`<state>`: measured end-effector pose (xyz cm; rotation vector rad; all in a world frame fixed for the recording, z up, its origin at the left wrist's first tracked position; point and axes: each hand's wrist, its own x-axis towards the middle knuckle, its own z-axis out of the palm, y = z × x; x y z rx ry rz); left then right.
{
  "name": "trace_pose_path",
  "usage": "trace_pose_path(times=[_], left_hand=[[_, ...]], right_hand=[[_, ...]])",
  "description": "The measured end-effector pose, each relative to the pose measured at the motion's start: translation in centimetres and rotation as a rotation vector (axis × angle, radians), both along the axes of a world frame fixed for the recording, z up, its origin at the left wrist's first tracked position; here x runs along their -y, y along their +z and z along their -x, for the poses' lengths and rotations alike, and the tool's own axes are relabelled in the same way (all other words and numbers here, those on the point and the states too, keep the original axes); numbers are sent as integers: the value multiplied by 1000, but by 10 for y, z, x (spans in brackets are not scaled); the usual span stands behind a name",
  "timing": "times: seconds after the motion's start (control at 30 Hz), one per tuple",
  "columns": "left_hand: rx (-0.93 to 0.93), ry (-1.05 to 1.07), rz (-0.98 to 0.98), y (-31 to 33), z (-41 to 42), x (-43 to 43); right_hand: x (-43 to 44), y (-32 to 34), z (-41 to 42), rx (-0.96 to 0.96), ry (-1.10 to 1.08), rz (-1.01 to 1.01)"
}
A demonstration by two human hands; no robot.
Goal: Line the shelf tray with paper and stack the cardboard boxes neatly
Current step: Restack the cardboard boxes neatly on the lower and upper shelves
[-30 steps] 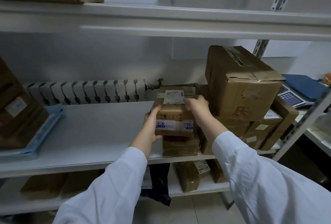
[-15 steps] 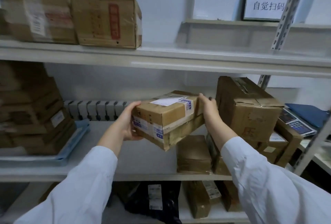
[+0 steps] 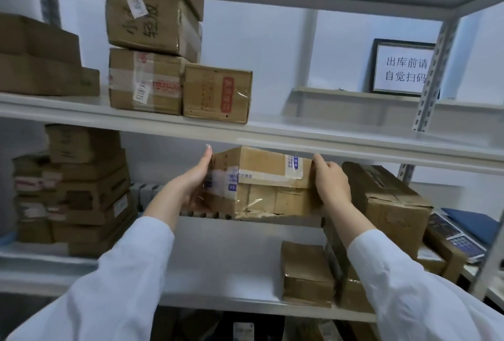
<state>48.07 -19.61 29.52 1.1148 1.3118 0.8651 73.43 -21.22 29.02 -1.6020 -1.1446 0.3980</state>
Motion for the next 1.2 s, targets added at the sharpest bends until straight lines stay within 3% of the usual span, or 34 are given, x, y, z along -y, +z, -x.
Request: trace_pose_path(times=[0.23, 0.33, 0.47, 0.6, 0.7, 0.8, 1.0, 1.2], left_hand=[[-212, -161, -253, 63, 22, 34], [-88, -258, -415, 86, 34, 40], [-4, -310, -616, 115, 43, 44], [83, -315, -750, 137, 44, 43], [112, -223, -848, 149, 39, 38], [160, -126, -919, 159, 33, 32], [261, 32, -987, 175, 26, 10], [356, 240, -1016, 182, 22, -11]], right_hand=[[21, 58, 8, 3, 16, -13], [28, 89, 10, 13, 71, -116], [37, 134, 14, -148, 158, -294], [51, 174, 25, -137, 101, -461], [49, 200, 38, -168, 122, -551], [48, 219, 59, -239, 359, -672], [25, 220, 89, -137, 668, -609], [2, 201, 106, -39, 772, -547]])
